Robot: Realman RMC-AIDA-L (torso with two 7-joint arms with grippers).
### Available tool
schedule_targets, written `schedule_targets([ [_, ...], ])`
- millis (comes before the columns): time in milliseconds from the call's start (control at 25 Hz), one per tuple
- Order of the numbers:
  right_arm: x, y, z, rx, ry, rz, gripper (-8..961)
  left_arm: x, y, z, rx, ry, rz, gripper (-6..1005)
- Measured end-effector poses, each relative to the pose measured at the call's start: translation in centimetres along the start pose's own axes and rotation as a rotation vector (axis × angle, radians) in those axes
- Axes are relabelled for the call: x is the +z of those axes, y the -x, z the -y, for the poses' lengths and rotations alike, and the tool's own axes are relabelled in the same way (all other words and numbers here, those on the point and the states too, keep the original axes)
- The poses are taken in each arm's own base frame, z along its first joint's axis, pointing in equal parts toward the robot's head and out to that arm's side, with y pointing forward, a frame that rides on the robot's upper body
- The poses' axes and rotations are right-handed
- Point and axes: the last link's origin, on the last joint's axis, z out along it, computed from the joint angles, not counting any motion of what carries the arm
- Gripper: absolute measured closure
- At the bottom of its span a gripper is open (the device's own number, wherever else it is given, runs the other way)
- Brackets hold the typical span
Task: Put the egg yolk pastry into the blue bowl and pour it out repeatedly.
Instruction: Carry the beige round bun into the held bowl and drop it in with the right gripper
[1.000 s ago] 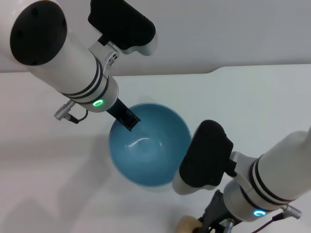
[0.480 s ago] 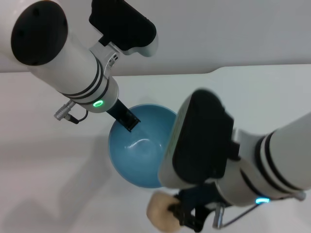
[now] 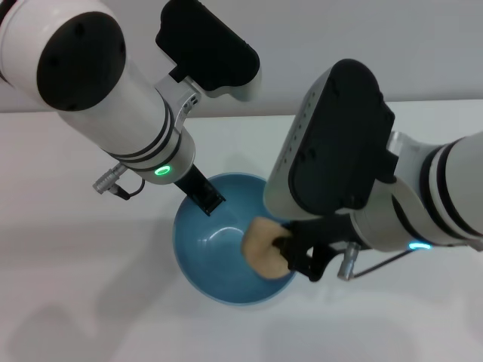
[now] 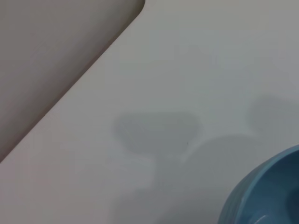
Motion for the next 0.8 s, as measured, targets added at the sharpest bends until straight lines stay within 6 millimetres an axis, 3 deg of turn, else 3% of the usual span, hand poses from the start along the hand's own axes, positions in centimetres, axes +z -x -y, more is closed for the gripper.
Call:
schedule_targets([
  [440, 1.8, -0.1, 1.8, 0.011, -0.087, 0.042, 911, -0.1, -0.6, -0.9, 0.021, 0.028, -0.003, 986],
  [600, 1.6, 0.0, 1.9, 0.009, -0.099, 0.051, 810, -0.1, -0.6, -0.9, 0.024, 0.027, -0.005, 985],
  [800, 1.0, 0.2, 2.2, -0.002, -0.139, 0.062, 577, 0.0, -0.6, -0.9, 0.027, 0.027, -0.010, 985],
])
